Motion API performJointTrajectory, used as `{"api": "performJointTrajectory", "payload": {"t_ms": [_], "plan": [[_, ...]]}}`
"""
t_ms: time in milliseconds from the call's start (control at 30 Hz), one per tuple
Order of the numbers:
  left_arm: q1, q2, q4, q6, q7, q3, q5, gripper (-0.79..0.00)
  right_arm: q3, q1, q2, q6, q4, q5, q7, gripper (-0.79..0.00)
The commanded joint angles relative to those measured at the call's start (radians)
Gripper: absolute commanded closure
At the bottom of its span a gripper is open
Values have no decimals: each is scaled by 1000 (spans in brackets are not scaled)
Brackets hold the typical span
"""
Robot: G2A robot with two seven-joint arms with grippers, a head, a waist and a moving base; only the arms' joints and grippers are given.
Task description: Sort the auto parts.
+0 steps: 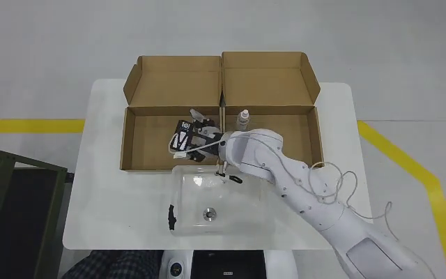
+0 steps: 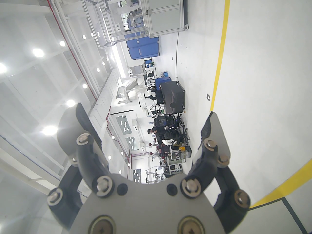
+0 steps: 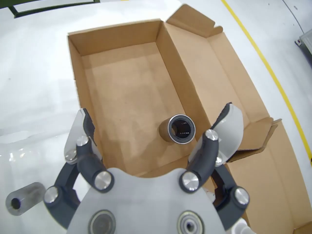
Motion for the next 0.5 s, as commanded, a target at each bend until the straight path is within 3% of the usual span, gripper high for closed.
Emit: {"api": "performJointTrajectory", "payload": {"t_ms": [0,200,467], "plan": [[0,0,0,0,0,0,0,-785,17,-45,12,-22,-83,-11,28,-785],[0,0,0,0,0,0,0,-785,58,-168,43,-84,-243,-45,83,-785],[0,0,0,0,0,0,0,-785,96,-290,75,-157,-335,-94,92,-785]]}}
